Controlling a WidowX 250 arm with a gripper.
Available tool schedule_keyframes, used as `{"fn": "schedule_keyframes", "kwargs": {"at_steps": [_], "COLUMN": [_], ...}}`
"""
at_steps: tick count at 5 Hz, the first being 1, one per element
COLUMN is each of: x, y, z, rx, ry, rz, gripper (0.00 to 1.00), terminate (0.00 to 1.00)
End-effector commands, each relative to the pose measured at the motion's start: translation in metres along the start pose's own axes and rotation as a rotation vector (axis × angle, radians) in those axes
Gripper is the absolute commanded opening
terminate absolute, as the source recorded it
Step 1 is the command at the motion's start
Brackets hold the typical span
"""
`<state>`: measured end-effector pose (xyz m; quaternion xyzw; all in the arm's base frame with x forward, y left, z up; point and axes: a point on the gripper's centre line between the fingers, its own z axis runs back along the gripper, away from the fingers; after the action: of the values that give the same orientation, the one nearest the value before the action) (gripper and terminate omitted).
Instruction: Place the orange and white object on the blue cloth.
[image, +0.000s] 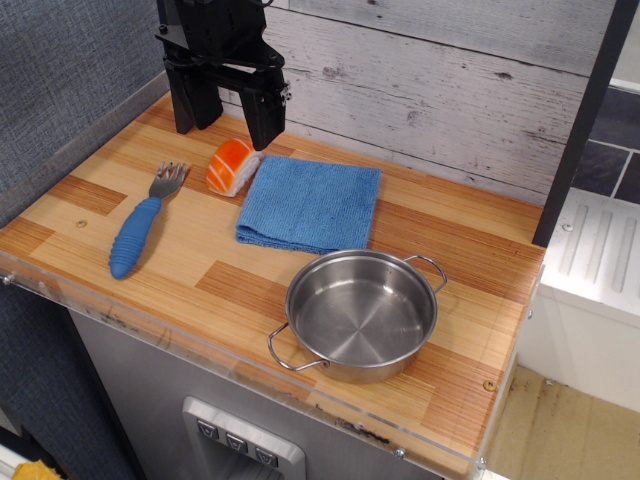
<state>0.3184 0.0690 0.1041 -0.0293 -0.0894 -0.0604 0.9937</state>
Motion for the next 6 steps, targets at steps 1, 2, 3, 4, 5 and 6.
{"fn": "schedule_keyframes", "kwargs": {"at_steps": [1, 2, 3, 4, 5, 6], "x": [0.000, -0.008, 0.007, 0.025, 0.040, 0.050], "y": [0.000, 0.022, 0.039, 0.050, 0.053, 0.048], "z": [0.000, -0.012, -0.024, -0.033, -0.048, -0.062], "rx": [0.000, -0.001, -0.003, 0.020, 0.022, 0.035], "ry": [0.000, -0.046, -0.063, -0.053, -0.040, -0.004], "rz": [0.000, 0.069, 0.112, 0.123, 0.129, 0.093], "gripper": [1.00, 1.00, 1.00, 1.00, 1.00, 1.00], "terminate": [0.00, 0.00, 0.00, 0.00, 0.00, 0.00]}}
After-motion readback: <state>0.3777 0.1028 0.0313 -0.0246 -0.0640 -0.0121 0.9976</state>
